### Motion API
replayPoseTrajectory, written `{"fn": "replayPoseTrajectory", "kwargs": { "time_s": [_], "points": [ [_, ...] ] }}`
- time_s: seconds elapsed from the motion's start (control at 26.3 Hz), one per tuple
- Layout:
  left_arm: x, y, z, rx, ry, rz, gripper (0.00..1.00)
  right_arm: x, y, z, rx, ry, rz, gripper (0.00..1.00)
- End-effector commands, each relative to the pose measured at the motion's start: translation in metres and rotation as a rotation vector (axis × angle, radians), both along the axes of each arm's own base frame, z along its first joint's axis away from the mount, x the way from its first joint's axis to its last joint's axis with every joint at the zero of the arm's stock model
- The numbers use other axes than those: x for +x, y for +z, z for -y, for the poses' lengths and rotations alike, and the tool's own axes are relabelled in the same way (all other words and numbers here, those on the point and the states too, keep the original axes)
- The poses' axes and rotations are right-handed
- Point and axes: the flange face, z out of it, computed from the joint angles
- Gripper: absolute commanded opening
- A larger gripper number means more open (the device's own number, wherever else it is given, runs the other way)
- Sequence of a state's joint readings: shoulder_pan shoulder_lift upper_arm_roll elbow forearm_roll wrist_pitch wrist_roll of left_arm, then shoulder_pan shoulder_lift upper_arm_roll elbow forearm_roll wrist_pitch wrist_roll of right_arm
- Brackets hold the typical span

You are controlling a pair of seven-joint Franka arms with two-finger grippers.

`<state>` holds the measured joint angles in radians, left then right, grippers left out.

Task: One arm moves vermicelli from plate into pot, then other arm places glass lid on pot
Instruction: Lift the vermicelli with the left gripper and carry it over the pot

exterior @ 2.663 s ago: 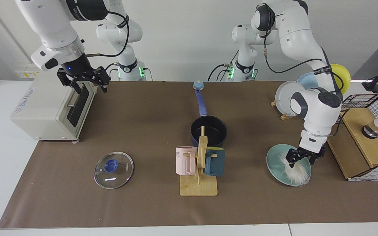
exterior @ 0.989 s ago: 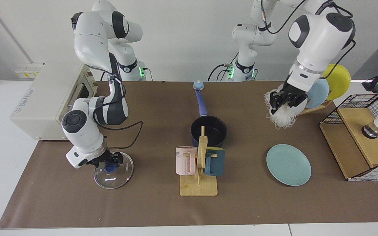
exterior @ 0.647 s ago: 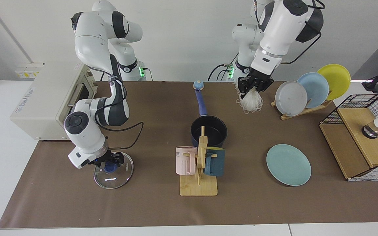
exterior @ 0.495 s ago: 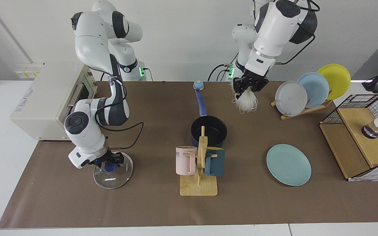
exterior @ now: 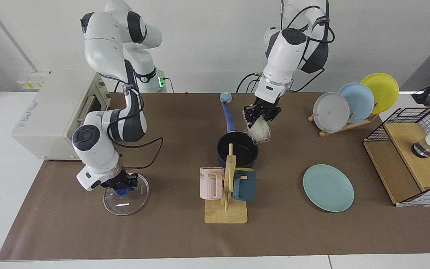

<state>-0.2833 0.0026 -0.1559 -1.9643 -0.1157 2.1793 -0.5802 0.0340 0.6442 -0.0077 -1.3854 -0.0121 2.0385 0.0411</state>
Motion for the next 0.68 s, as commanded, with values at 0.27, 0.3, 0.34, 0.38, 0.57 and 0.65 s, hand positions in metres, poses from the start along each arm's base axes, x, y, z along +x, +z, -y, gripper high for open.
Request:
{"fn": "replayPoseTrajectory", "kwargs": {
  "time_s": [0.27, 0.3, 0.34, 0.38, 0.57, 0.65],
  "points": [
    [0.015, -0.062, 0.035, -0.036, 0.034, -0.002, 0.0, -0.019, 0.076, -0.01, 0.015, 0.033, 0.02, 0.0],
    [0.017, -0.074, 0.039, -0.032, 0.03, -0.008, 0.0, -0.021, 0.085, -0.01, 0.015, 0.033, 0.023, 0.0],
    [0.019, -0.087, 0.045, -0.032, 0.023, -0.01, 0.0, -0.025, 0.095, -0.01, 0.015, 0.034, 0.026, 0.0],
    [0.02, -0.098, 0.051, -0.036, 0.025, -0.011, 0.0, -0.027, 0.105, -0.011, 0.015, 0.034, 0.032, 0.0],
    [0.02, -0.116, 0.054, -0.025, 0.03, -0.017, 0.07, -0.05, 0.154, -0.01, 0.015, 0.034, 0.012, 0.0],
    [0.02, -0.122, 0.055, -0.024, 0.029, -0.022, 0.2, -0.061, 0.171, -0.009, 0.014, 0.036, -0.01, 0.0]
  ]
}}
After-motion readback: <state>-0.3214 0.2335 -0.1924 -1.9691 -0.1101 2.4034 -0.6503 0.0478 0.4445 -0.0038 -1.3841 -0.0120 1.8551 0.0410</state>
